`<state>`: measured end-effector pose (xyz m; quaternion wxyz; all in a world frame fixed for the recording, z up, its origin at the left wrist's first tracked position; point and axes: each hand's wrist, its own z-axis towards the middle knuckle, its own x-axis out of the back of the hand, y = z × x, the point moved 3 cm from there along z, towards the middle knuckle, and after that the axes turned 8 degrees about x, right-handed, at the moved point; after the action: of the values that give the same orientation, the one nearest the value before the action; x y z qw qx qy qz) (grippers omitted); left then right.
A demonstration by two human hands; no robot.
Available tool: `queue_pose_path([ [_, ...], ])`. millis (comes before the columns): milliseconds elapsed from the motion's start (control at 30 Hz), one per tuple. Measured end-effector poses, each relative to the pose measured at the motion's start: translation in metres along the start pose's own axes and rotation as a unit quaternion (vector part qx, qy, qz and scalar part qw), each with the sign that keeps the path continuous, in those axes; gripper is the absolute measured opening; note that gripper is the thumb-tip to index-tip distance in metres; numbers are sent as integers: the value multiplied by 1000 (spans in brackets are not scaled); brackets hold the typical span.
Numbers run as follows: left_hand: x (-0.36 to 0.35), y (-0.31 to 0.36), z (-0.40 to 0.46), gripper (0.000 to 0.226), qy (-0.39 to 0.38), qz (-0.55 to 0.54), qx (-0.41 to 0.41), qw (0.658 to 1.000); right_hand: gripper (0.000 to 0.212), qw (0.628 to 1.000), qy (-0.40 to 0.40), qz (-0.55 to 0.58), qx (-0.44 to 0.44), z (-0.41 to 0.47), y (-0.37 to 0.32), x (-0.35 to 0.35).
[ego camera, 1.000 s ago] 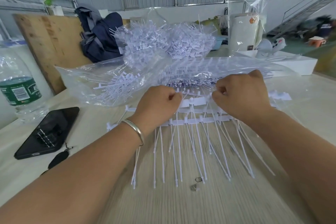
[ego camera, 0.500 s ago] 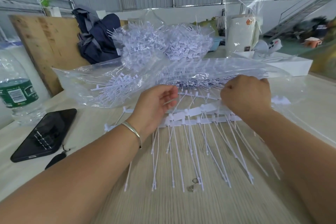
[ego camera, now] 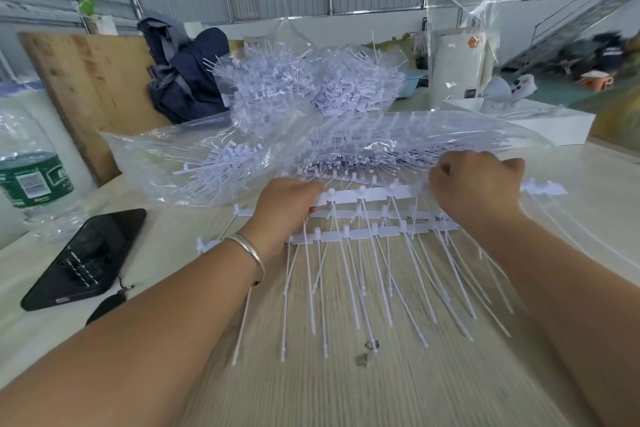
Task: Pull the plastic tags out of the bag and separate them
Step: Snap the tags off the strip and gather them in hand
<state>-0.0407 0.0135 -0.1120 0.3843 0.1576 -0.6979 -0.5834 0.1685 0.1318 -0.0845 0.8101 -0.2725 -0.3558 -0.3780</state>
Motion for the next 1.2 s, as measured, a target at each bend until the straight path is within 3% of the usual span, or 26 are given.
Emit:
queue_pose_path([
  [100, 0, 0, -1, 33, -2, 7, -46, 999, 23, 997, 30, 15, 69, -2, -11, -3],
  [167, -3, 2, -4, 35, -23, -7, -72, 997, 21, 983, 28, 118, 139, -6, -26, -2],
  [267, -5, 7, -8, 37, -47, -28, -90, 994, 19, 937, -53, 273, 210, -16, -46, -6],
  [333, -3, 8, -7, 41, -60, -34, -100, 993, 23, 937, -87, 248, 231, -18, -51, -13],
  [433, 0, 6, -3, 42, -75, -32, -109, 991, 42, 952, -66, 199, 221, -14, -49, -14],
  [600, 4, 3, 1, 26, -83, -50, -86, 992, 41, 965, -53, 174, 188, -14, -43, -17],
  [733, 6, 4, 0, 33, -32, 13, -102, 994, 42, 967, -41, 183, 171, -14, -43, -17],
  [833, 5, 5, -1, 30, -26, 42, -115, 992, 41, 963, -13, 209, 170, -14, -42, -14],
  [1000, 2, 6, -5, 21, -73, -20, -86, 993, 38, 955, -15, 233, 181, -15, -47, -9],
  [1200, 2, 12, -10, 22, -132, -98, -73, 984, 36, 910, -90, 365, 173, -20, -48, -10],
])
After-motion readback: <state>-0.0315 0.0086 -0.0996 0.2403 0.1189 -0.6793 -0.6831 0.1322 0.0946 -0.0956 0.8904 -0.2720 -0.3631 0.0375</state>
